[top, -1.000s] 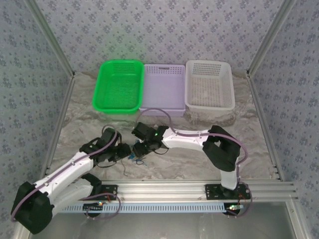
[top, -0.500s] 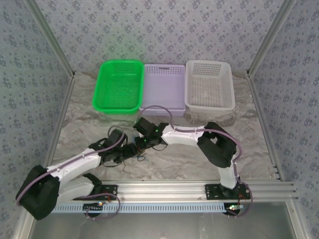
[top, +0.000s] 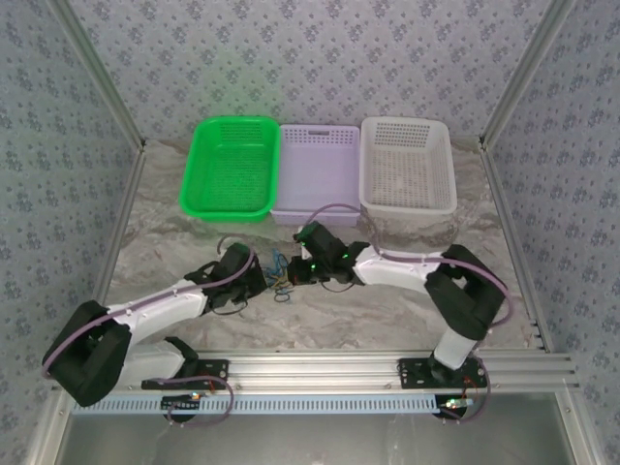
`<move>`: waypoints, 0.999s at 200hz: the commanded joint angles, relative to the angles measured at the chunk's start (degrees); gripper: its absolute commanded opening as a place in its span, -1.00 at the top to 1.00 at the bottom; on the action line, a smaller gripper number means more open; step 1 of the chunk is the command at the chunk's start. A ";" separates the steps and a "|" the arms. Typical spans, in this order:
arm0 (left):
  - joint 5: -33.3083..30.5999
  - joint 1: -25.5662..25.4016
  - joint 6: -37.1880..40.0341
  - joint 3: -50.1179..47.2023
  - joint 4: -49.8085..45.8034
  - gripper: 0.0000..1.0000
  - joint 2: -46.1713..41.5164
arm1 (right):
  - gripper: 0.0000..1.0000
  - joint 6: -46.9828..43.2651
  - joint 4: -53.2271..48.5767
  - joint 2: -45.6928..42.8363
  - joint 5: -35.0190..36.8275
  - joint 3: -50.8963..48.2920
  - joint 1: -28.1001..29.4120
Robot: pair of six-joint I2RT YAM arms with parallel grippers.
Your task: Untangle the cables
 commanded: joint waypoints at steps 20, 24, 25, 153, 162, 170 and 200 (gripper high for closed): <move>-9.19 1.73 2.73 3.35 -8.62 1.00 -3.88 | 1.00 1.37 -3.13 -8.38 2.96 -3.25 -4.90; -9.38 2.00 2.87 3.61 -9.19 1.00 -4.16 | 1.00 1.40 -3.52 -9.23 3.27 -3.59 -5.26; -9.39 2.08 2.94 3.65 -9.26 1.00 -4.23 | 1.00 1.38 -3.60 -9.34 3.31 -3.69 -5.31; -1.08 4.27 8.12 5.23 -3.35 1.00 -2.64 | 1.00 -1.44 -11.29 -17.54 9.80 -8.75 -11.96; -1.68 4.27 8.27 5.43 -4.49 0.99 -2.39 | 1.00 -2.25 -12.11 -18.41 10.33 -8.30 -11.80; -2.24 4.29 8.26 5.60 -5.45 0.96 -1.90 | 1.00 -2.91 -12.89 -18.96 10.55 -7.87 -11.78; -4.04 4.19 8.01 5.55 -7.84 0.83 0.14 | 1.00 -4.61 -16.64 -19.97 12.10 -6.22 -11.94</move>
